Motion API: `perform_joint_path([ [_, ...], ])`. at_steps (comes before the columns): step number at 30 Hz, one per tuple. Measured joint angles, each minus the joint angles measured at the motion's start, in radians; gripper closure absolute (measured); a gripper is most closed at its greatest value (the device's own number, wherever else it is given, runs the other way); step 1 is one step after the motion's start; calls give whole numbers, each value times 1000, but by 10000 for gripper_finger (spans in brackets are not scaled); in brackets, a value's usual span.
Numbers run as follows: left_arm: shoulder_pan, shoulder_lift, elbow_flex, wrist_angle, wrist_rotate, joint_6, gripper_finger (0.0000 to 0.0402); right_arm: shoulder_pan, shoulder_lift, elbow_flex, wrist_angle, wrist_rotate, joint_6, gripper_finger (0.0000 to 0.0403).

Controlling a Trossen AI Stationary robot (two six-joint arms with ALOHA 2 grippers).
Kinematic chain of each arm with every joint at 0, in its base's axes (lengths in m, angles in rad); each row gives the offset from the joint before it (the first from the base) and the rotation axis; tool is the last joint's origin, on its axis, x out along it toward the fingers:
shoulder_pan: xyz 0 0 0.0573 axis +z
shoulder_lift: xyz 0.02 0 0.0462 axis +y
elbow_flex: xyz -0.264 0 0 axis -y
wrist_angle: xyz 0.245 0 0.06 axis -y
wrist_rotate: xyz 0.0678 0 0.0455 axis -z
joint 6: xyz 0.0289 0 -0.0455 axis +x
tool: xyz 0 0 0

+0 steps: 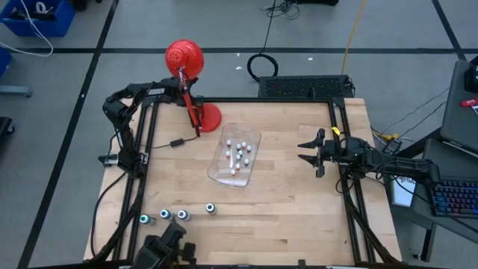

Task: Pick & Place food coloring
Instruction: Put the small purple food coloring bottle into the transparent bin

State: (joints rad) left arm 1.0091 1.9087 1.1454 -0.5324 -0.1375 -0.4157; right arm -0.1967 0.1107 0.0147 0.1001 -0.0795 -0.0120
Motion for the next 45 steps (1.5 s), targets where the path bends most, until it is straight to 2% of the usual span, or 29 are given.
perform_joint_path([
  [2,-10,-2,3,-28,55,18,399,0,0,0,0,0,0,234],
  [5,-32,-4,2,-52,81,52,397,0,0,0,0,0,0,234],
  [12,-57,-8,-3,-21,44,105,393,0,0,0,0,0,0,234],
  [15,-66,-8,-3,-13,101,131,382,0,0,0,0,0,0,234],
  [20,-119,-9,-4,-12,158,197,398,0,0,0,0,0,0,234],
  [28,-205,-8,-5,1,309,295,397,0,0,0,0,0,0,234],
  [30,-218,-8,-5,11,283,291,397,0,0,0,0,0,0,234],
  [33,-229,-9,-5,11,173,265,387,0,0,0,0,0,0,234],
  [35,-229,-9,-5,10,137,249,383,0,0,0,0,0,0,234],
  [45,-227,-89,-8,14,85,143,380,0,0,0,0,0,0,234],
])
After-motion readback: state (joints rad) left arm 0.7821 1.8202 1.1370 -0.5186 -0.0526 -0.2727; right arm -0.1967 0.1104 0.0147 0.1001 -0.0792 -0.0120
